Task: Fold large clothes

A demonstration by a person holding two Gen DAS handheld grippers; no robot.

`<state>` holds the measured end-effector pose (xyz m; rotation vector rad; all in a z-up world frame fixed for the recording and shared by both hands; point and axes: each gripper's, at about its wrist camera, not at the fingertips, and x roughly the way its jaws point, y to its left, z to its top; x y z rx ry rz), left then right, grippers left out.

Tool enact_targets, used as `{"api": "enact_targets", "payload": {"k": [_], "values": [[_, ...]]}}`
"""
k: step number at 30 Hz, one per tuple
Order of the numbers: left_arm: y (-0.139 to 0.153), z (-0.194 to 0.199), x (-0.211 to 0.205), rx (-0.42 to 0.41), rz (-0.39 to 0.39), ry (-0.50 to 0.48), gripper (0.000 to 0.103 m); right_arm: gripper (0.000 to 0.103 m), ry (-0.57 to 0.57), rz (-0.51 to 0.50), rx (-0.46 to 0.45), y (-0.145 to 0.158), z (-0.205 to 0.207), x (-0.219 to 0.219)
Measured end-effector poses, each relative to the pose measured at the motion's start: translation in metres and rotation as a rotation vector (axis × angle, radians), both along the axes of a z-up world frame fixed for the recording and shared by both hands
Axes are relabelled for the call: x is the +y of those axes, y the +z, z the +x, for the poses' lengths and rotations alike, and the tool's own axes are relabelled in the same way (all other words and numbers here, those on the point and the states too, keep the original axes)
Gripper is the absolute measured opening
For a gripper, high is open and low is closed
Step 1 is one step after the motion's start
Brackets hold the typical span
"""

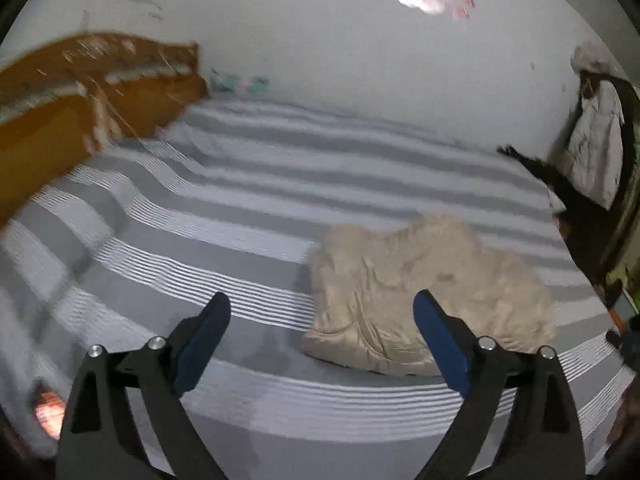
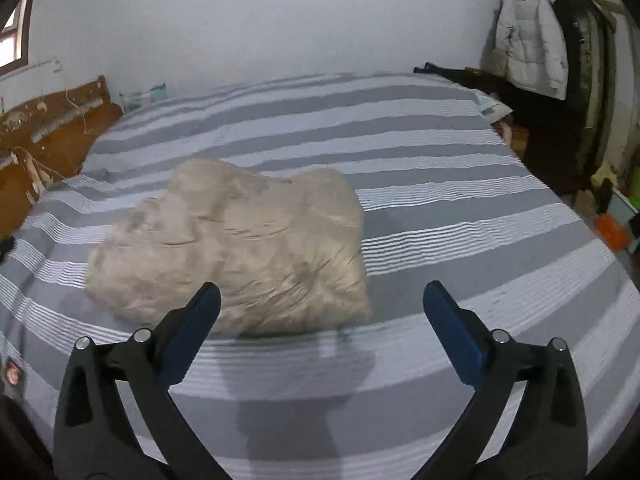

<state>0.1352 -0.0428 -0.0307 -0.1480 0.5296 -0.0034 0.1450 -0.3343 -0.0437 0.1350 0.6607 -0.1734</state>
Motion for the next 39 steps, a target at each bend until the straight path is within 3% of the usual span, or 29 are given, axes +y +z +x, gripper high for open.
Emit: {"api": "enact_targets", "payload": {"k": [2, 5, 9, 11, 15, 19, 24, 28, 30, 33, 34, 35, 37, 39], "values": [[0.048, -0.052, 0.005, -0.029, -0.038, 0.036, 0.099, 0.1, 0.01, 0.019, -0.016, 0.026, -0.031, 0.019], [0.104, -0.105, 0.007, -0.047, -0.07, 0.004, 0.101, 0.1, 0.01, 0.026, -0.017, 0.056, -0.061, 0.041], [0.163, -0.153, -0.001, -0.093, -0.11, -0.048, 0.101, 0.1, 0.013, 0.002, -0.006, 0.097, -0.089, 0.049], [0.184, -0.165, -0.005, -0.112, -0.116, -0.073, 0.101, 0.1, 0.01, -0.017, -0.007, 0.11, -0.102, 0.056], [0.194, -0.176, -0.011, -0.111, -0.11, -0.102, 0.101, 0.1, 0.011, -0.066, -0.031, 0.135, -0.123, 0.064], [0.189, -0.174, -0.012, -0.073, -0.128, -0.099, 0.101, 0.1, 0.012, -0.081, -0.053, 0.149, -0.136, 0.067], [0.191, -0.18, -0.015, -0.086, -0.128, -0.111, 0.101, 0.1, 0.009, -0.09, -0.085, 0.159, -0.138, 0.063], [0.173, -0.172, -0.006, -0.052, -0.149, -0.1, 0.101, 0.1, 0.001, -0.081, -0.122, 0.162, -0.139, 0.059], [0.144, -0.17, 0.008, -0.118, -0.143, -0.074, 0.101, 0.1, -0.008, -0.059, -0.129, 0.156, -0.138, 0.053], [0.083, -0.163, 0.011, -0.21, 0.035, -0.01, 0.101, 0.1, -0.028, -0.03, -0.121, 0.146, -0.135, 0.041], [0.062, -0.155, 0.008, -0.188, 0.094, -0.024, 0.101, 0.1, -0.037, -0.022, -0.116, 0.142, -0.133, 0.036], [0.035, -0.142, 0.006, -0.111, 0.131, -0.034, 0.101, 0.1, -0.042, -0.016, -0.111, 0.138, -0.132, 0.033], [0.009, -0.135, 0.007, -0.085, 0.102, -0.044, 0.101, 0.1, -0.05, -0.01, -0.11, 0.128, -0.126, 0.028], [-0.004, -0.133, 0.001, -0.086, 0.143, -0.02, 0.101, 0.1, -0.054, -0.005, -0.13, 0.122, -0.126, 0.027]]}}
